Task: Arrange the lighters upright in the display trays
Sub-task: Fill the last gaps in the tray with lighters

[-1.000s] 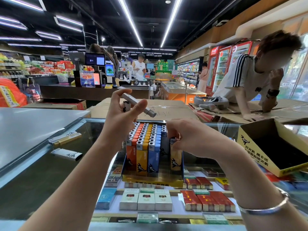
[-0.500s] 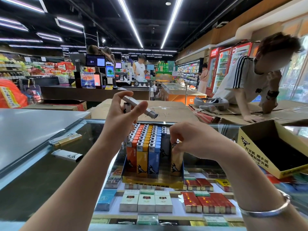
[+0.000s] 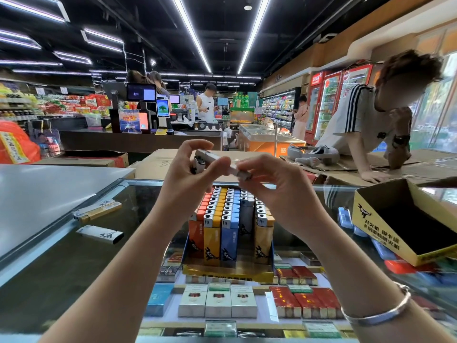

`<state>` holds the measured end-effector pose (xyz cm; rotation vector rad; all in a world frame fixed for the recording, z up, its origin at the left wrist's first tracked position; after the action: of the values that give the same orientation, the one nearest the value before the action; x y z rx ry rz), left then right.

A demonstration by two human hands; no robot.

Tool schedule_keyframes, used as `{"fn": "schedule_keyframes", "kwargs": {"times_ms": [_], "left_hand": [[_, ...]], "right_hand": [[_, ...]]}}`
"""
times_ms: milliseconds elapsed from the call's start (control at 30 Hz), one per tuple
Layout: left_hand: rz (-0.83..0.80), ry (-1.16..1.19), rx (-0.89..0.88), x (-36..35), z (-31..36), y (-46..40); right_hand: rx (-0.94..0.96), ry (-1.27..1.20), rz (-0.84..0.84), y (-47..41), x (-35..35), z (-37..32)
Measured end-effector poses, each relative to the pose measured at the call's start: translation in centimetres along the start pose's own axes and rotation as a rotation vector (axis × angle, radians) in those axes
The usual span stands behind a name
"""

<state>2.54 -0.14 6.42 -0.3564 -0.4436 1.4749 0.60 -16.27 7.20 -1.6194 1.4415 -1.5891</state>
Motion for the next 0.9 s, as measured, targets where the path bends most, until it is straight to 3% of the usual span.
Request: {"fn": "schedule_keyframes", "kwargs": {"times_ms": [133,300,500,733,900], "left_hand": [[-0.005,-0.009,0.002,0.0,-0.2,0.0],[0.185,0.007,0.021,1.0,-0.5,-0.7],[0.214,0.047,0.069,1.5,-0.9,-0.9],[0.111,0.167,0.313,1.5,-1.9,-1.2],[0.157,0.154,0.429,1.7,-2.5,-1.3]], "right_hand": [[-0.076,-0.098,0.201,-0.2,1.0,0.3],[-0.179,-0.07,0.369,0.2,1.8,1.4],[-0.195,0.05,0.235,0.4,0.7,2.6],[-0.118,0.172,0.084,0.6,0.0,2.8],[-0.157,0.167,-0.125,1.1,-0.8,3.1]]}}
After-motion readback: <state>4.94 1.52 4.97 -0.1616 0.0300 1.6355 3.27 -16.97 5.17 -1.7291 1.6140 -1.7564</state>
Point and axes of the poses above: each hand's wrist, its own y-axis away from the middle knuckle, its own x-axis out of the back of the hand, z = x × y, the point moved 2 cm from there along -y, towards the middle knuckle, and after that the axes turned 13 degrees about x, right-handed, at the moved point
